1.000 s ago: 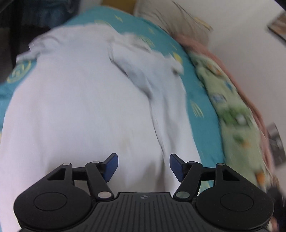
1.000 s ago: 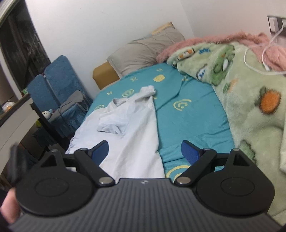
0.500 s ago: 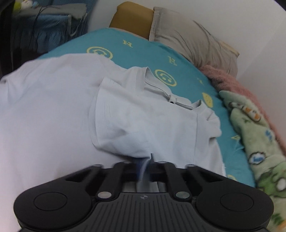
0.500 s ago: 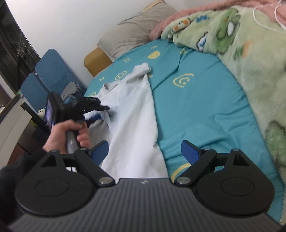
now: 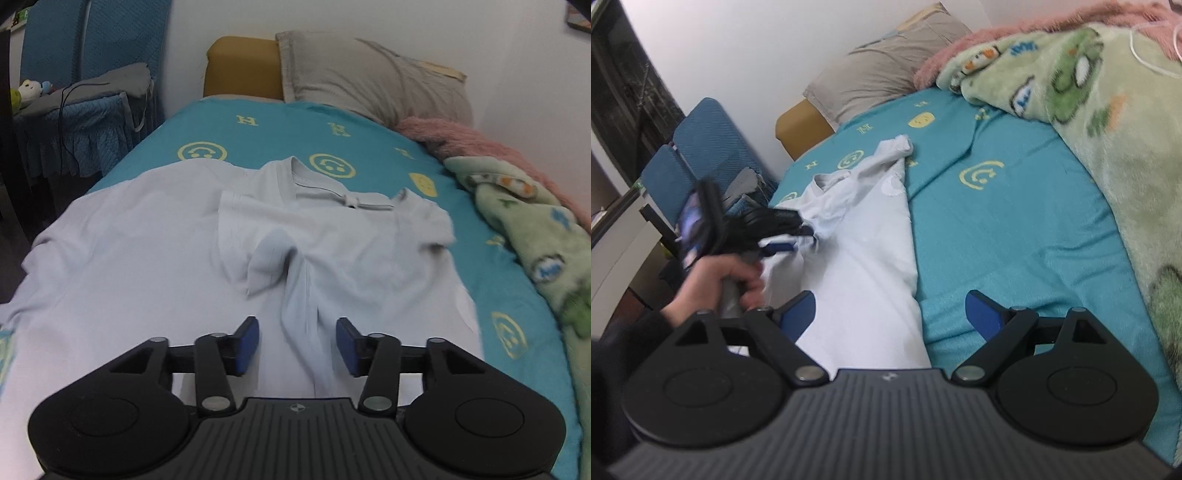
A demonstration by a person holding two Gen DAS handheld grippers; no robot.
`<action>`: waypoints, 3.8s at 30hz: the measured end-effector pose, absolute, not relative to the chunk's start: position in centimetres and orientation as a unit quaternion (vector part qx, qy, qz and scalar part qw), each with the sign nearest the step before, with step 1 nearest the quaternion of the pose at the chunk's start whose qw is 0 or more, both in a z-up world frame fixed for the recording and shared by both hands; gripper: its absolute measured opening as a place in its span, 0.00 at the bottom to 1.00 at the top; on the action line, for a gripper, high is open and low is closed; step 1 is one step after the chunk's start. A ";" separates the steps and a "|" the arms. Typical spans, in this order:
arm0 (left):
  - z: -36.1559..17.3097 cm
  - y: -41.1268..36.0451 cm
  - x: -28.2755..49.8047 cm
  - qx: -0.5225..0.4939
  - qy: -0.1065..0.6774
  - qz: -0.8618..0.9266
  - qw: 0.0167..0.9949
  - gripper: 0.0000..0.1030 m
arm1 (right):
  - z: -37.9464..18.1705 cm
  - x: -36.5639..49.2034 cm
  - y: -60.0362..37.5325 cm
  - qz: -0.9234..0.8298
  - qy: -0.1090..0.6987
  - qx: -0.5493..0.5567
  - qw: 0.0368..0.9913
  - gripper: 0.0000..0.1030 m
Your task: Fold clothes
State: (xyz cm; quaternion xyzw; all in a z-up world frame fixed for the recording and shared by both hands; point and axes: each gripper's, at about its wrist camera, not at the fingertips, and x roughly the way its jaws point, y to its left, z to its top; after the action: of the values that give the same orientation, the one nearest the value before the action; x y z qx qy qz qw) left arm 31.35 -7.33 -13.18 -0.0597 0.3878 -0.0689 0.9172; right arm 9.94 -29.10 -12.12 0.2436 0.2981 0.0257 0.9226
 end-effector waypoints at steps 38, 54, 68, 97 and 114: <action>-3.9 -1.0 3.7 0.002 0.294 -0.106 0.950 1.00 | -6.0 3.1 -22.3 0.033 0.209 0.070 0.975 0.91; -5.4 12.3 9.8 -0.110 0.323 -0.027 0.939 1.00 | -8.6 25.8 -3.6 0.201 0.274 -0.094 0.936 0.91; -8.6 20.1 13.2 -0.267 0.320 0.022 0.909 0.98 | -18.2 34.8 15.0 0.329 0.322 -0.198 0.866 0.68; -9.4 11.5 14.3 -0.184 0.318 -0.026 0.930 0.98 | -11.4 30.9 -12.3 0.052 0.234 0.015 0.971 0.15; -10.6 11.3 15.5 -0.166 0.339 -0.009 0.926 0.98 | -13.9 32.8 -4.2 0.249 0.284 -0.150 0.914 0.60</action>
State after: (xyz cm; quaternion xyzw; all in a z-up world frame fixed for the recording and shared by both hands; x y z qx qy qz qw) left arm 15.48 11.28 -10.56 -0.1659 0.3386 -0.0086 0.9261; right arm 32.84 -4.22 -13.89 -0.1496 0.2836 0.2485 0.9140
